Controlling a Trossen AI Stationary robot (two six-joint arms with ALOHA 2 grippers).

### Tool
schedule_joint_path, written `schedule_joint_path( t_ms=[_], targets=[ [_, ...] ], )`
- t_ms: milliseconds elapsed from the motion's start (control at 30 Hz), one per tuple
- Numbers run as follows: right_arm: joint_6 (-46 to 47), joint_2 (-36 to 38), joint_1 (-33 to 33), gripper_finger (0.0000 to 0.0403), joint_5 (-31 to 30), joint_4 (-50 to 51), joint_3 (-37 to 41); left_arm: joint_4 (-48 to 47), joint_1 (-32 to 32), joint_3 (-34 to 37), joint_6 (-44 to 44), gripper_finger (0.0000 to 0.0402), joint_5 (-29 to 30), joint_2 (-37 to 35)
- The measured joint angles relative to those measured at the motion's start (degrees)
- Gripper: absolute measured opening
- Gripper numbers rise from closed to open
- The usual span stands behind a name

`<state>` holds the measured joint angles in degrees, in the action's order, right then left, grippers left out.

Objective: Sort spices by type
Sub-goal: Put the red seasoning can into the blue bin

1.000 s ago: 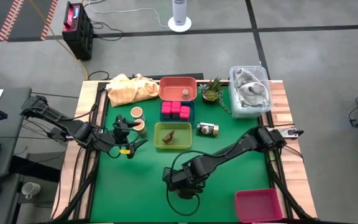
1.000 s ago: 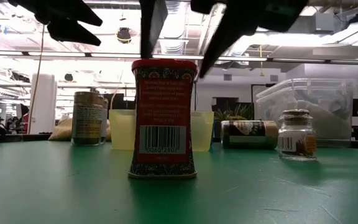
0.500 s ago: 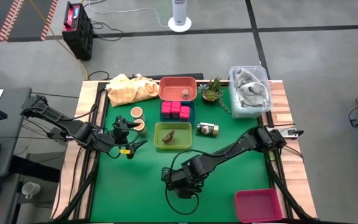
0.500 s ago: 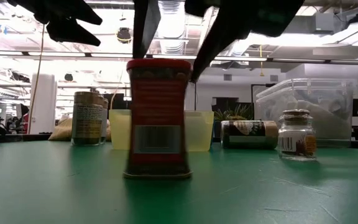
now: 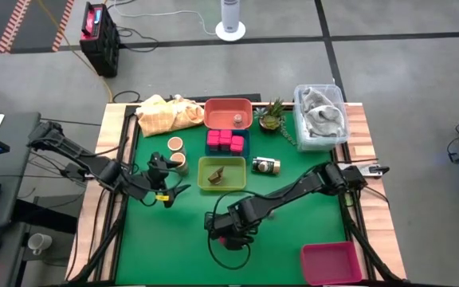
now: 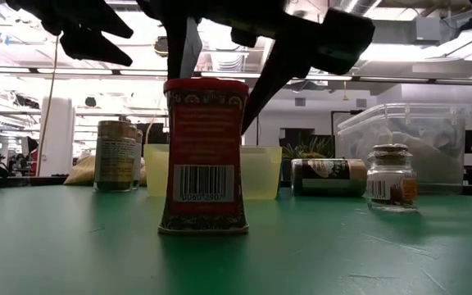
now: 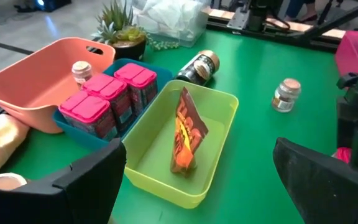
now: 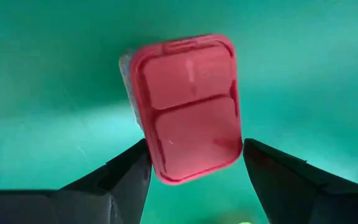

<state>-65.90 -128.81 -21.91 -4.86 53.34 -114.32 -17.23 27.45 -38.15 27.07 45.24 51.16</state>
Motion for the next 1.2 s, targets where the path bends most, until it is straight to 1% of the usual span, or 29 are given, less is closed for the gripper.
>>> schedule_joint_path(
  t_ms=[300,667,900,1067,1200],
  targets=[
    [0.84,0.02,-0.11,0.0286,0.74,0.54,0.7,0.1,0.01,0.0,0.48,0.0389,0.04,-0.04],
    [8.47,0.02,0.66,0.0286,0.03,3.57,1.49,0.0,0.01,0.0,0.35,0.0389,0.1,-0.03],
    [8.43,0.02,-0.35,0.0286,0.5,3.19,1.49,0.05,0.01,0.0,-0.33,0.0389,0.17,-0.04],
    [6.19,0.02,-0.47,0.0286,0.48,3.66,1.49,0.04,0.01,0.0,-0.21,0.0389,0.0,-0.02],
    [6.36,0.02,-1.02,0.0286,0.47,5.49,1.49,0.02,0.01,0.0,0.24,0.0389,-0.23,-0.04]
  ],
)
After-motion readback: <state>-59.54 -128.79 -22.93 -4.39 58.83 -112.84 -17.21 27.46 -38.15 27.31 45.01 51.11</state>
